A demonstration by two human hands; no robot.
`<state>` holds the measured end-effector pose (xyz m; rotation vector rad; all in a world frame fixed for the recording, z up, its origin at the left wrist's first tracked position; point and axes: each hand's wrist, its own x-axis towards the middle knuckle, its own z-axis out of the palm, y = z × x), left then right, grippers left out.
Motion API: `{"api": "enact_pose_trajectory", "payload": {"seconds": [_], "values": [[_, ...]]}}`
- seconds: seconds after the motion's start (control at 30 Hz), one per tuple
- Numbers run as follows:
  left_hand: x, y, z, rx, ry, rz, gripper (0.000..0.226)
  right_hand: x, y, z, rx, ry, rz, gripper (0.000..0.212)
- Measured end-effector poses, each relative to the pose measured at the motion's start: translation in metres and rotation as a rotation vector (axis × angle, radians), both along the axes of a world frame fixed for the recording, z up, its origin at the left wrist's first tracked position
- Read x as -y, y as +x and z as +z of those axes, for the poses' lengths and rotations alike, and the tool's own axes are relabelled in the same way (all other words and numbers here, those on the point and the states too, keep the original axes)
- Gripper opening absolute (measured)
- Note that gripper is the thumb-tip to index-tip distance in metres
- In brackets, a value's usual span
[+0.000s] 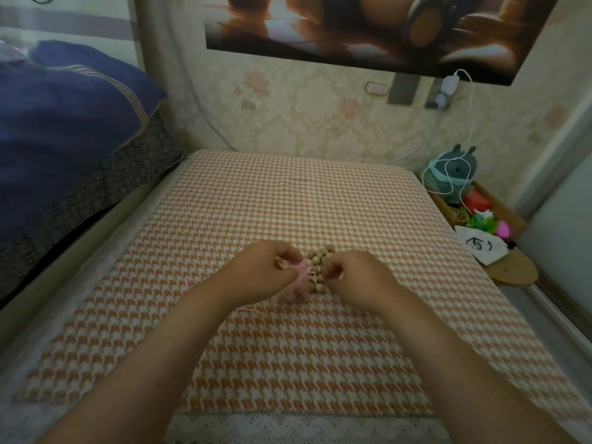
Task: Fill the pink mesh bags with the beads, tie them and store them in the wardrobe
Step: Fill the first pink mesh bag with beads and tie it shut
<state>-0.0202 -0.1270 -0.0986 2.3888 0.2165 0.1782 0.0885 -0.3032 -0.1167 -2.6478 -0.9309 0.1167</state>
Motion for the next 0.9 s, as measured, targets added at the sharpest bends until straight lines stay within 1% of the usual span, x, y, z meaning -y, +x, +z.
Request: {"api": "enact_pose_trajectory", "payload": {"seconds": [0.13, 0.17, 0.2, 0.27, 0.33, 0.43, 0.5, 0.6, 0.7, 0.77, 0.9], "values": [[-0.001, 0.000, 0.001, -0.016, -0.007, -0.022, 0.031, -0.007, -0.007, 0.025, -0.009, 0.441, -0.005, 0.006], [-0.001, 0.001, 0.001, -0.021, -0.010, -0.030, 0.032, -0.010, -0.010, 0.031, -0.026, 0.511, 0.015, 0.006], [-0.001, 0.001, 0.000, -0.024, -0.019, -0.034, 0.031, -0.012, -0.014, 0.034, -0.046, 0.540, 0.045, 0.006], [-0.001, 0.001, 0.000, -0.021, -0.041, -0.034, 0.025, -0.017, -0.022, 0.034, -0.073, 0.516, 0.117, 0.006], [-0.001, 0.001, -0.001, -0.011, -0.054, -0.034, 0.017, -0.020, -0.026, 0.028, -0.054, 0.459, 0.163, 0.006], [-0.003, 0.000, -0.002, -0.010, -0.060, -0.036, 0.016, -0.022, -0.026, 0.023, -0.009, 0.403, 0.200, 0.008], [-0.004, 0.000, -0.001, -0.009, -0.070, -0.039, 0.016, -0.022, -0.024, 0.022, -0.015, 0.390, 0.209, 0.009], [-0.005, 0.000, 0.000, -0.018, -0.078, -0.030, 0.022, -0.020, -0.022, 0.022, -0.058, 0.424, 0.205, 0.011], [-0.006, 0.000, 0.000, -0.023, -0.061, -0.024, 0.031, -0.015, -0.018, 0.021, -0.024, 0.425, 0.123, 0.015], [-0.006, 0.000, -0.001, -0.019, -0.049, -0.029, 0.032, -0.012, -0.012, 0.016, 0.003, 0.346, 0.051, 0.014], [-0.006, 0.001, -0.002, -0.002, -0.037, -0.036, 0.031, -0.009, -0.007, 0.001, 0.028, 0.030, -0.005, 0.015]]}}
